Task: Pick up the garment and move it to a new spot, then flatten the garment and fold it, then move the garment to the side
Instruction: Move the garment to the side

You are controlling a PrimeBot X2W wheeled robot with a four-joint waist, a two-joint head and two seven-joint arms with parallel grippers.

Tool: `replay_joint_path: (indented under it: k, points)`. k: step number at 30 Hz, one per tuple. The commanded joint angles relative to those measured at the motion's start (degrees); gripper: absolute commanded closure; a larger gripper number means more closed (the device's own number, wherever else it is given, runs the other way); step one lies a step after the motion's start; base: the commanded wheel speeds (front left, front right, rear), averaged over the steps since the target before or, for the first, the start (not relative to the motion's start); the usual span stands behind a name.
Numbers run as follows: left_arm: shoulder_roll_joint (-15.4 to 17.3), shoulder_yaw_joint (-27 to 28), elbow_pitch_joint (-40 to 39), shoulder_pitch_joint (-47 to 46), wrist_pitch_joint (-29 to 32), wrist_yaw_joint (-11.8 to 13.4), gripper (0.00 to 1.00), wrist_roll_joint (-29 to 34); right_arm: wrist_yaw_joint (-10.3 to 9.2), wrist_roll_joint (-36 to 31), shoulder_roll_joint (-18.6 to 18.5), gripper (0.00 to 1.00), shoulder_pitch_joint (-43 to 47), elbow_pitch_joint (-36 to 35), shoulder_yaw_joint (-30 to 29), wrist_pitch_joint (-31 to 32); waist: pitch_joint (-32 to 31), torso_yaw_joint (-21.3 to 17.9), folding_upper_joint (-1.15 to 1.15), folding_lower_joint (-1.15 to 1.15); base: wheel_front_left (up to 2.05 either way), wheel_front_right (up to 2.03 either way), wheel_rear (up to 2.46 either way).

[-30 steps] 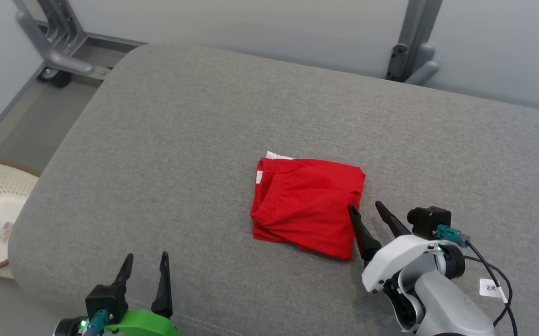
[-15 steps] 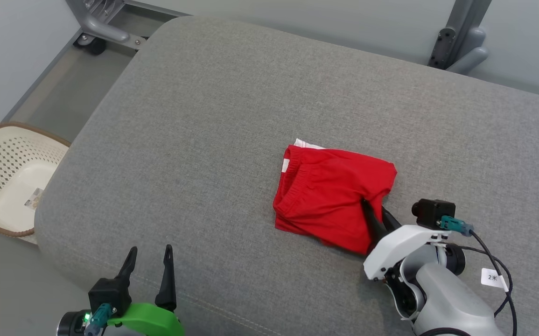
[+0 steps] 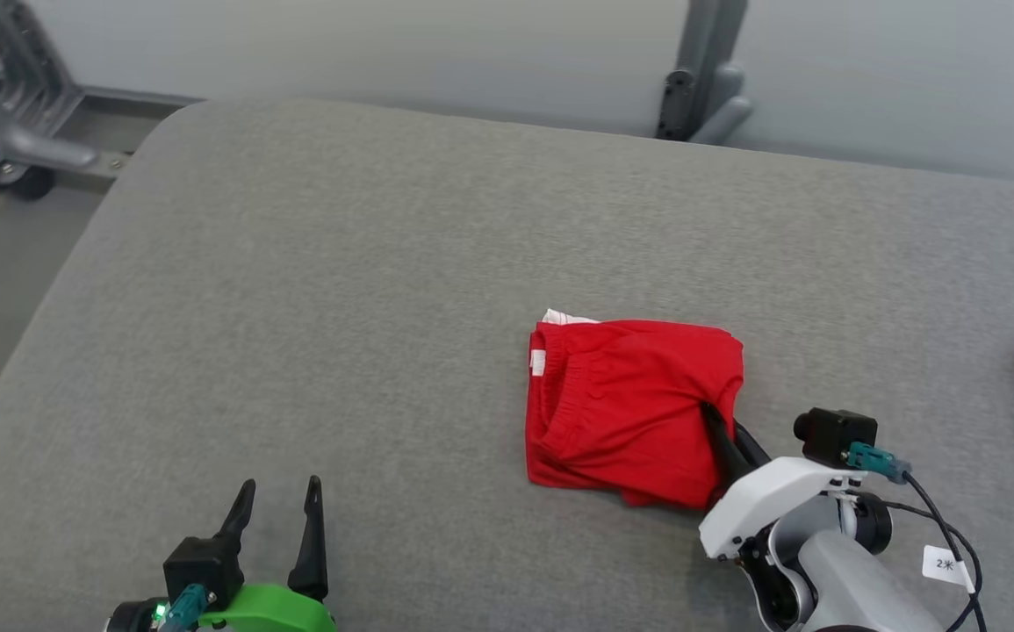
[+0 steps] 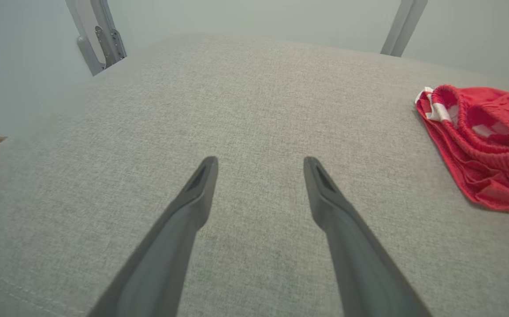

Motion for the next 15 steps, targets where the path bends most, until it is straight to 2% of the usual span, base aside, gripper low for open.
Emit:
replay_joint_path:
  k: [1, 9, 15]
  points:
    - [0.22, -0.09, -0.03, -0.21, 0.04, -0.01, 0.00, -0.40, -0.02, -0.66, -0.30, 1.00, 1.02, -0.28, -0.56, -0.15, -3.12, -12.24, 0.00, 0.00, 0.00, 0.00, 0.00]
    - [0.21, -1.16, -0.05, -1.15, 0.04, 0.67, 0.00, -2.11, -0.02, -3.08, -0.31, 1.00, 2.41, -0.70, -1.38, -0.15, -2.76, -26.72, 0.00, 0.00, 0.00, 0.00, 0.00]
    - [0.23, -1.74, 0.26, -2.33, 0.04, 0.57, 0.00, -2.18, -0.02, -4.53, -0.44, 1.00, 2.67, -1.93, 0.59, -0.15, -1.70, -35.27, 0.00, 0.00, 0.00, 0.00, 0.00]
